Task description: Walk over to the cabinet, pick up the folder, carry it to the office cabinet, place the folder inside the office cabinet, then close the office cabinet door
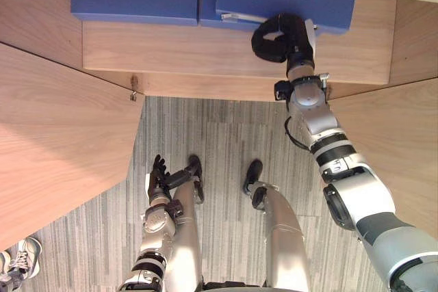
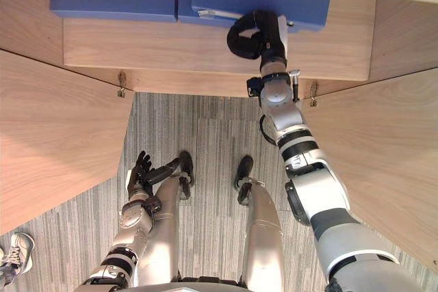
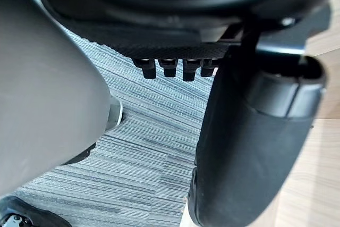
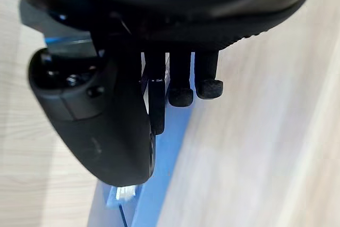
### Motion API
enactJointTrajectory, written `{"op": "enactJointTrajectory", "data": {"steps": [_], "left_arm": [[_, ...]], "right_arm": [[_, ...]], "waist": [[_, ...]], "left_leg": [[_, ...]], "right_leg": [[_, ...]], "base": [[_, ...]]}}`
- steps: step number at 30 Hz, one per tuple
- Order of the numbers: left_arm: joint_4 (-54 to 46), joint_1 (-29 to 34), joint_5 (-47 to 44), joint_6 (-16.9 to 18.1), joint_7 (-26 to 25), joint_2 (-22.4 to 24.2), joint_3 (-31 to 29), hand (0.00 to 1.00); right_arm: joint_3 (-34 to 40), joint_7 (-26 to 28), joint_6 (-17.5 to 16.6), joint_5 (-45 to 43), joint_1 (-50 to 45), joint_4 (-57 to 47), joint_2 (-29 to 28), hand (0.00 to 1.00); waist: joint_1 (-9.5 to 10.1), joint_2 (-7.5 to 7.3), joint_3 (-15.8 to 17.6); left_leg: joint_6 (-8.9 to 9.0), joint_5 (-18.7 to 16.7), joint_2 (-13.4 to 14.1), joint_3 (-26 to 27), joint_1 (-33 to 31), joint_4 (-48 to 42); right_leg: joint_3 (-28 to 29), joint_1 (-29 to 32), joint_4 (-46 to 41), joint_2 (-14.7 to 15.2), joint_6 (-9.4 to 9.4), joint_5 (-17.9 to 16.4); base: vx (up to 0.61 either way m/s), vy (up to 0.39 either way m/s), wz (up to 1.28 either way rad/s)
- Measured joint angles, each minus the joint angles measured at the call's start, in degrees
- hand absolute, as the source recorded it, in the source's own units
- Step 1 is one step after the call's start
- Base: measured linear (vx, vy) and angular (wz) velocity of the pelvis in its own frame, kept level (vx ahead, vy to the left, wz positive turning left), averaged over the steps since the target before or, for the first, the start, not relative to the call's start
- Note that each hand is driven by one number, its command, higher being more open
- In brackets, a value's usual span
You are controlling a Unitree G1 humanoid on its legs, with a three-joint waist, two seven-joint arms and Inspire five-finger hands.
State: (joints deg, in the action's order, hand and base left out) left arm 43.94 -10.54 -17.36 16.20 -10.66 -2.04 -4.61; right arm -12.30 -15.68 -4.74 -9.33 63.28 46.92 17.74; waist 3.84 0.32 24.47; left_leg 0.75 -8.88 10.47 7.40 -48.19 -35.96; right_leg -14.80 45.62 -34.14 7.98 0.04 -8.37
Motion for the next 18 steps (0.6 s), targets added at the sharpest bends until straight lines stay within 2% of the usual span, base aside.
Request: {"op": "enactJointTrajectory", "data": {"steps": [6,11,13,15,16,18], "left_arm": [[-0.57,0.00,-0.78,0.53,-0.11,-0.08,-0.01,1.00],[-2.14,0.00,-1.01,0.82,-0.48,0.38,-0.14,1.00],[-2.75,0.01,-1.03,0.80,-0.57,0.82,-0.55,1.00],[-3.06,0.09,-1.04,0.38,-0.61,0.99,-0.57,1.00],[-3.03,0.18,-1.02,0.20,-0.58,1.01,-0.56,1.00],[-2.70,1.21,-0.94,-1.05,-0.45,1.23,-0.36,1.00]], "right_arm": [[-4.33,-2.59,-0.49,3.60,3.34,2.37,1.35,0.00],[-4.40,-3.57,0.52,4.97,4.54,2.20,2.84,0.00],[-4.17,-3.89,1.96,4.86,2.96,-1.71,3.61,0.00],[-3.02,-4.85,1.92,4.69,-4.29,-15.13,4.83,0.00],[-2.63,-4.86,1.68,4.62,-6.75,-18.97,4.97,0.00],[-2.04,-4.54,-0.80,4.41,-17.72,-30.53,4.65,0.00]], "waist": [[-0.61,0.28,-0.18],[-0.30,0.32,-0.20],[-0.09,0.32,-0.20],[-0.07,0.32,-0.20],[-0.09,0.32,-0.20],[-0.32,0.31,-0.20]], "left_leg": [[0.18,1.46,-0.33,-0.46,-2.12,0.75],[0.49,2.92,-0.35,-1.44,-3.93,0.91],[0.47,3.00,-0.29,-1.49,-3.92,0.73],[0.39,3.02,-0.28,-1.47,-3.21,0.43],[0.37,3.01,-0.27,-1.46,-2.73,0.39],[0.25,2.74,-0.42,-1.12,1.82,1.63]], "right_leg": [[-0.44,2.39,-0.64,0.35,-0.56,0.42],[-1.75,3.82,-1.21,0.50,-1.20,0.75],[-1.84,3.79,-1.46,0.50,-1.33,0.73],[-1.87,3.03,-1.61,0.50,-1.36,0.71],[-1.89,2.48,-1.53,0.50,-1.34,0.69],[-1.91,-2.13,-0.06,0.43,-1.26,0.61]], "base": [[-0.04,-0.030,0.05],[-0.08,-0.040,0.11],[-0.03,-0.032,0.02],[0.02,-0.005,0.00],[0.06,-0.003,0.01],[0.07,-0.001,0.02]]}}
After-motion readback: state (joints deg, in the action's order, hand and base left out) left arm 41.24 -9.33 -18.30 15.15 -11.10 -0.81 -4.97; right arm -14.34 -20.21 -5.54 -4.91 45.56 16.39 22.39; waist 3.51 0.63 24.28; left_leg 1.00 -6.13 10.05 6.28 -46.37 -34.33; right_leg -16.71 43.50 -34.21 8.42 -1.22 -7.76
